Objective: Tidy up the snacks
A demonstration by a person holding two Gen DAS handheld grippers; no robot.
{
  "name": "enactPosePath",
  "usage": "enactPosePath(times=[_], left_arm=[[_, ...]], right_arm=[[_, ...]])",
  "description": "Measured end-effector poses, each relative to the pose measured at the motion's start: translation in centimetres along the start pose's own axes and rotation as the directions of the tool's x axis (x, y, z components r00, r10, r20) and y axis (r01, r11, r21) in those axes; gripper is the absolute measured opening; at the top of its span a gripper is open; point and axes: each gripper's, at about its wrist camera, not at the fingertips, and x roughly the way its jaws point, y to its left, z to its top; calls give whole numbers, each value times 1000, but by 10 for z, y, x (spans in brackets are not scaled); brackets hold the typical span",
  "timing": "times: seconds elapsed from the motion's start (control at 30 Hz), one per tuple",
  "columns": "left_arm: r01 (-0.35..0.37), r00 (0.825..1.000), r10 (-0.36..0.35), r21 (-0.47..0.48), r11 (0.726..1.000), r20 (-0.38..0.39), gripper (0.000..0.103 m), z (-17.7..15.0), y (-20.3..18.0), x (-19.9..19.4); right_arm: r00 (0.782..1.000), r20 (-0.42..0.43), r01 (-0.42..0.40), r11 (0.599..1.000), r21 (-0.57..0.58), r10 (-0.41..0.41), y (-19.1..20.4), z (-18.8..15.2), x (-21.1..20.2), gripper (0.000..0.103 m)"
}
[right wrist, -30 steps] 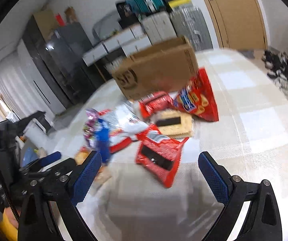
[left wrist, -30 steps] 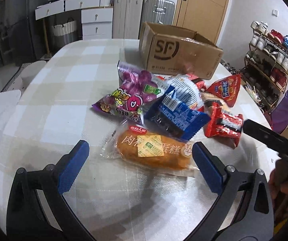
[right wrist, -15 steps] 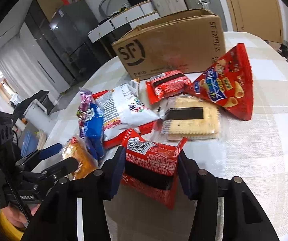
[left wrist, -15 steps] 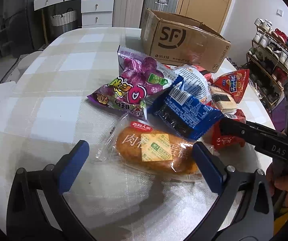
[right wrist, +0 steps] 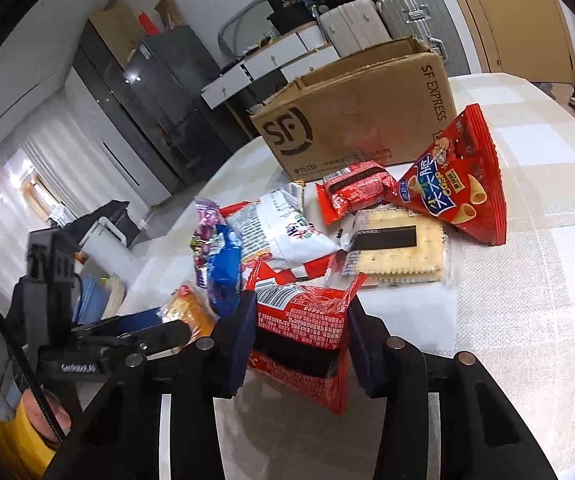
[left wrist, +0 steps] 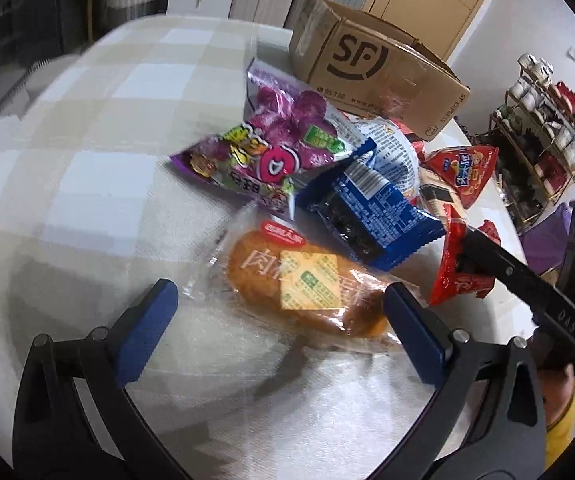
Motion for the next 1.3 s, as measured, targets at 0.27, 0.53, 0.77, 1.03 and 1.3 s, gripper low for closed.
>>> enactPosePath(times=[0.27,0.53,0.77,1.03,1.3], left_arm=[[-43,998,44,21,999,-43,101,7,-18,12],[-56,998,57,39,998,-29,78,5,-32,11],[-10,1000,10,15,1000,-27,60,-2,-29,3],[32,999,-32,3,999,-18,53,-9,-22,-11],[40,998,-41,20,999,55,52,-15,-12,-46]], right_arm=[[995,53,-83,996,43,81,-8,-5,-15,43],[990,84,-118,991,57,113,-13,-6,-22,43],[986,111,-133,989,63,125,-16,-6,-26,43],[982,135,-139,988,70,128,-19,-7,-32,42],[980,163,-133,988,84,118,-20,-10,-41,42]])
